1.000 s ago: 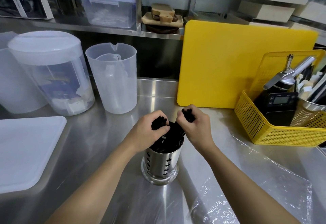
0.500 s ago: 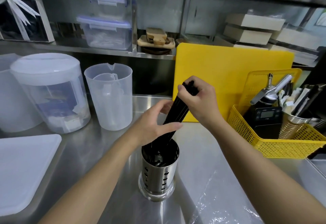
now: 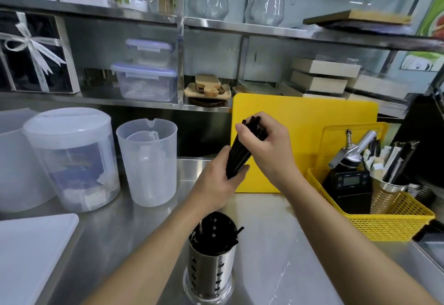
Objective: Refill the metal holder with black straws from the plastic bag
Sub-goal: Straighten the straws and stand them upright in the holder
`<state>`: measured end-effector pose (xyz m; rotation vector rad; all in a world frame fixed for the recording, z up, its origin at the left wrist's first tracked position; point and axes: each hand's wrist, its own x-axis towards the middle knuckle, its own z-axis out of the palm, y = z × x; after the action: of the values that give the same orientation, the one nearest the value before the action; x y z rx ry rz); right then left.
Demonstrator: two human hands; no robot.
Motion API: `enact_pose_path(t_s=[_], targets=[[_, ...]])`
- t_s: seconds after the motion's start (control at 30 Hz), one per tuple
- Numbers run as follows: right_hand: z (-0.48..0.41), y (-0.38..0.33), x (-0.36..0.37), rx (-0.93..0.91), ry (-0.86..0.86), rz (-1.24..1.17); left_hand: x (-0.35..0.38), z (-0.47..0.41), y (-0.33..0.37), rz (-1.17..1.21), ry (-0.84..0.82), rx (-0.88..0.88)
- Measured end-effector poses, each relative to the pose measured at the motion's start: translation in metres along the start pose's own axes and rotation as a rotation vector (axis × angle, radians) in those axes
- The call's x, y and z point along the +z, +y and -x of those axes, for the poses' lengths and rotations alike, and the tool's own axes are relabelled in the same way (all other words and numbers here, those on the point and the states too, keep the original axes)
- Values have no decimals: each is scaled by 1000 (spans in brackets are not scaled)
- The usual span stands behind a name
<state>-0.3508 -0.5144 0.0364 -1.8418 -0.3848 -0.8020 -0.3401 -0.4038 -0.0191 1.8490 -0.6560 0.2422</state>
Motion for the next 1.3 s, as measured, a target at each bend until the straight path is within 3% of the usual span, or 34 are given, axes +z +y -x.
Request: enact_pose_path(t_s=[0.13, 0.27, 0.63, 0.87, 1.3], targets=[[3, -3, -5, 117, -66, -250, -7, -7, 9, -17, 27, 13], [14, -1, 0, 216, -144, -307, -13, -6, 23, 379, 6, -139], [58, 17, 13, 549, -230, -545, -5, 49, 7, 991, -94, -405], [72, 32, 15, 607, -194, -507, -4, 57, -4, 792, -41, -534], [79, 34, 17, 646, -196, -518, -8, 60, -9, 870, -32, -603]])
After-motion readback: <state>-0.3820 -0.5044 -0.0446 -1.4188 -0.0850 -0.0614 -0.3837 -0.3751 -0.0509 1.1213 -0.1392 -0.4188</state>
